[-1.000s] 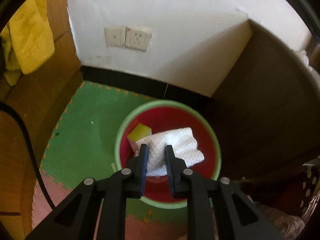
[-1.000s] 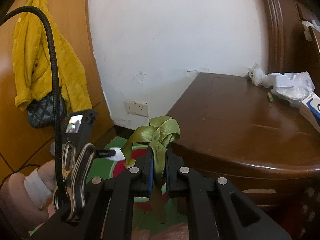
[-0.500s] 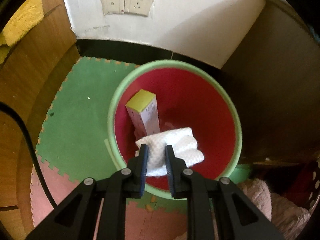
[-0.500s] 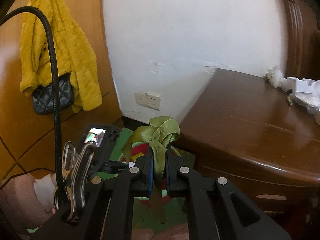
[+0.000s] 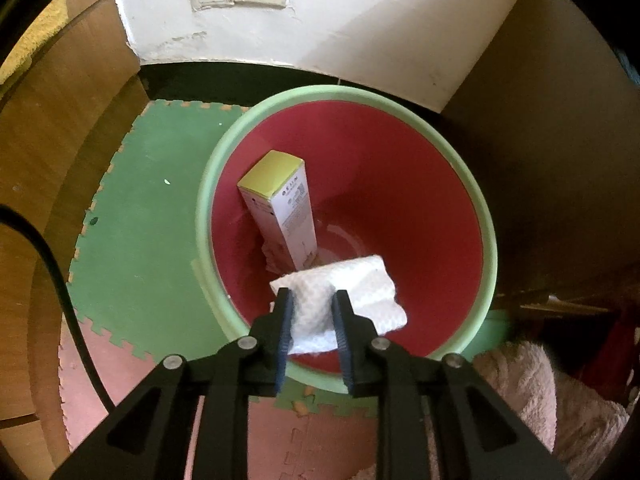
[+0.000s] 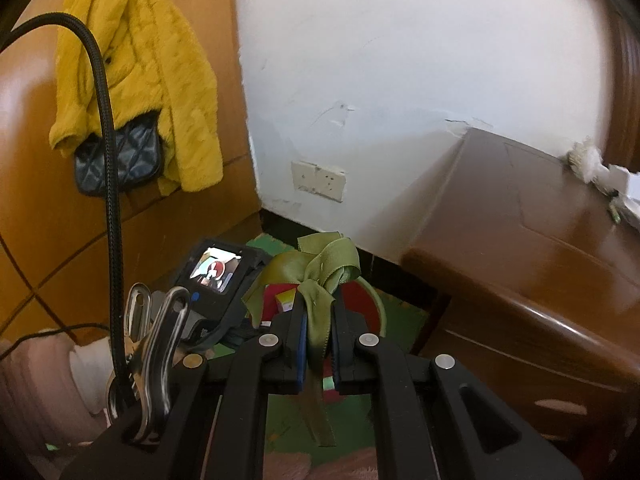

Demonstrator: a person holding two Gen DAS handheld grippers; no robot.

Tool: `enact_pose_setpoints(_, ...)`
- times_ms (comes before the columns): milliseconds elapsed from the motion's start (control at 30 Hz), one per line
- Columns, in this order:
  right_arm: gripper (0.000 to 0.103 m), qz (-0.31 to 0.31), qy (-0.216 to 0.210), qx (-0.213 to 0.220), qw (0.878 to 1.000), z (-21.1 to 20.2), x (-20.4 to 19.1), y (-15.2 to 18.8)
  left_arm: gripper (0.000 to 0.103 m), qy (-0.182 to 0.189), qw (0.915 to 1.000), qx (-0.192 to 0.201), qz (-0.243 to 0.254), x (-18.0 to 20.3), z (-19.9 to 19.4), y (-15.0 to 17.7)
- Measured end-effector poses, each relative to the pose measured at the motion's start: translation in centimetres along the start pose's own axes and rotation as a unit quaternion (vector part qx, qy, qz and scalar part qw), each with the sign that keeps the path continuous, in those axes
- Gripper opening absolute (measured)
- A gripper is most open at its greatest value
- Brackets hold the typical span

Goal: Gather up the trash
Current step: 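Open the left gripper to drop the foam pad into the bin, then open the right gripper over the bin to drop the green ribbon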

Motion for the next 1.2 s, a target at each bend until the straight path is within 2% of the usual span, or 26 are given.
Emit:
enact_pose_setpoints(267, 0.010, -0.012, -0.017, -0.009, 1.000, 1.9, -0.9, -0.4, 0.030, 0.009, 0.9998, -0.005, -0.017, -0.7, 0.0, 0.0)
enact_pose_setpoints(400, 0.010, -0.017, -0.023, -0.020, 0.999, 3.1, -1.5, -0.1, 0.044, 0.007, 0.9998, 0.007, -0.016, -0.8, -0.5, -0.3)
enact_pose_setpoints(700, 0.010, -0.032, -0.025, -0.060, 0.997, 6.7, -1.9, 1.3, 0.045, 0.002, 0.9993, 0.019, -0.032, -1.9, -1.5, -0.7)
enact_pose_setpoints(1000, 0.010, -0.016, -0.022, -0.122, 0.992, 11.8, -0.7, 3.5, 0.045, -0.019, 0.9977, 0.034, -0.055, -4.6, -2.4, -1.5)
enact_pose_setpoints(1200, 0.010, -0.003, -0.021, -0.155, 0.988, 14.6, -0.2, 4.9, 0.045, -0.020, 0.9971, 0.036, -0.065, -5.3, -2.6, -1.5)
Point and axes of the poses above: each gripper's, at about its wrist camera, not at the fingertips, and z roughly the way its jaws point, x to its right, y to its underside, the point moved 7 cm from there along z, roughly the way its jaws point, and after that the axes turned 1 degree about -y, right-handed, at the moved point
